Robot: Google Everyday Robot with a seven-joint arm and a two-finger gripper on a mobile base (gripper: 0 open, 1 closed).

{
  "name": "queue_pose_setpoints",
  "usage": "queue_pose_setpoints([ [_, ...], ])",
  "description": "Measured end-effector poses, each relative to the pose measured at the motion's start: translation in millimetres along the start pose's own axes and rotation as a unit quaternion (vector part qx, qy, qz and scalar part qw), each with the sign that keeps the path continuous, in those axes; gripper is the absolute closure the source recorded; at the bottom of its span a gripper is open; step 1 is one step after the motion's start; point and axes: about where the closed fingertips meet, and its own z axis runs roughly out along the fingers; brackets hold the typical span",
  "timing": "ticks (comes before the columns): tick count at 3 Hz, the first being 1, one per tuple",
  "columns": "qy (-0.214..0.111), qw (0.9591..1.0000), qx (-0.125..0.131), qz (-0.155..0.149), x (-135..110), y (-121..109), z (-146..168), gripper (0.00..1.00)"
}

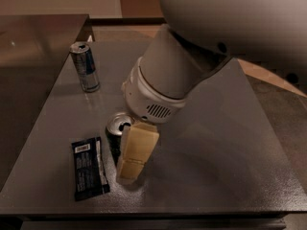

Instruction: Move green can near rxbar blueberry

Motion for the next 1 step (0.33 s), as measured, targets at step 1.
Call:
queue_pose_setpoints([
  [1, 0.000, 1.0000, 0.000, 0.000, 0.0, 0.0, 0.0, 0.00],
])
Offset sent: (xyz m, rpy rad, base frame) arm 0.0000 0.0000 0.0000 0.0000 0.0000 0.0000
